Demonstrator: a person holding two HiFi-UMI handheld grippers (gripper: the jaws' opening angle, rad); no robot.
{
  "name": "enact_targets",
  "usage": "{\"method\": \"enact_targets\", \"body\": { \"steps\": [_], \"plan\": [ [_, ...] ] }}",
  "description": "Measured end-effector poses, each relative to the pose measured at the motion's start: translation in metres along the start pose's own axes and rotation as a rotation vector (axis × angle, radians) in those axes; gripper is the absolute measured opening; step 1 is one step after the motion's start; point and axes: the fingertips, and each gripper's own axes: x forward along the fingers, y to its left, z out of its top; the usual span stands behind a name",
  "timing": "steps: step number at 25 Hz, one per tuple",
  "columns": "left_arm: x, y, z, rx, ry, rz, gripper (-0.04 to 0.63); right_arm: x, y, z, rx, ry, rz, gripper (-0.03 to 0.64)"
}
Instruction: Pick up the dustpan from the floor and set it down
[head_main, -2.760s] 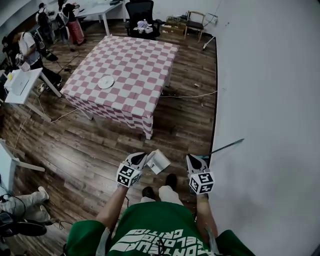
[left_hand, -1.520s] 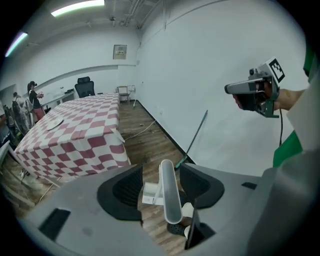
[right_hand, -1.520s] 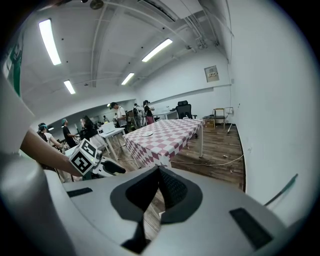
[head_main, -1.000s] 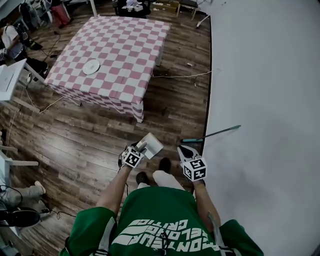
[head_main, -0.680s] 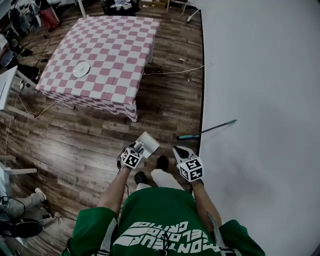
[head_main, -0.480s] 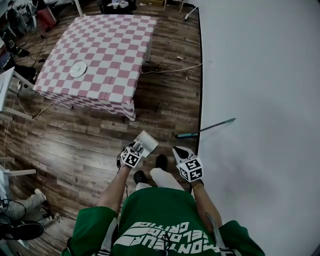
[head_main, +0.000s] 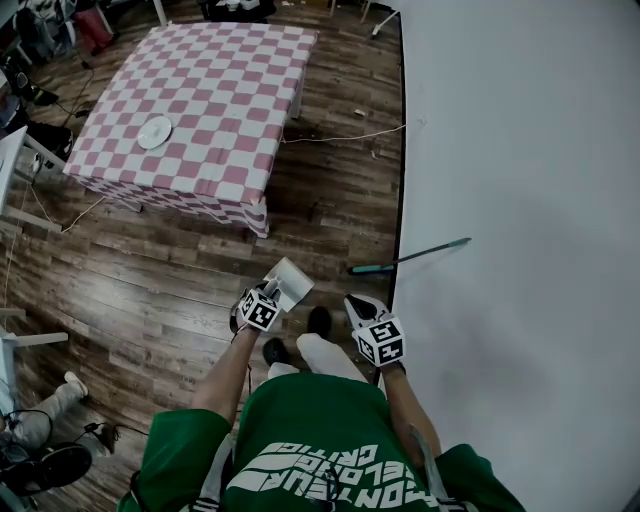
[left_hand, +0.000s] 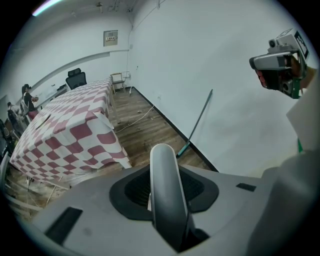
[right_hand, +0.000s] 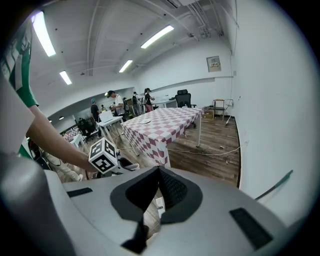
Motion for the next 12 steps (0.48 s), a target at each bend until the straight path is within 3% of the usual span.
{"method": "enact_targets", "body": {
  "steps": [12],
  "plan": [
    [-0.004, -0.0015, 0.0059, 0.015, 0.002, 0.004, 0.12, 0.0018, -0.0006, -0.0026, 0.003, -0.001, 0.003, 0.008]
  ]
}}
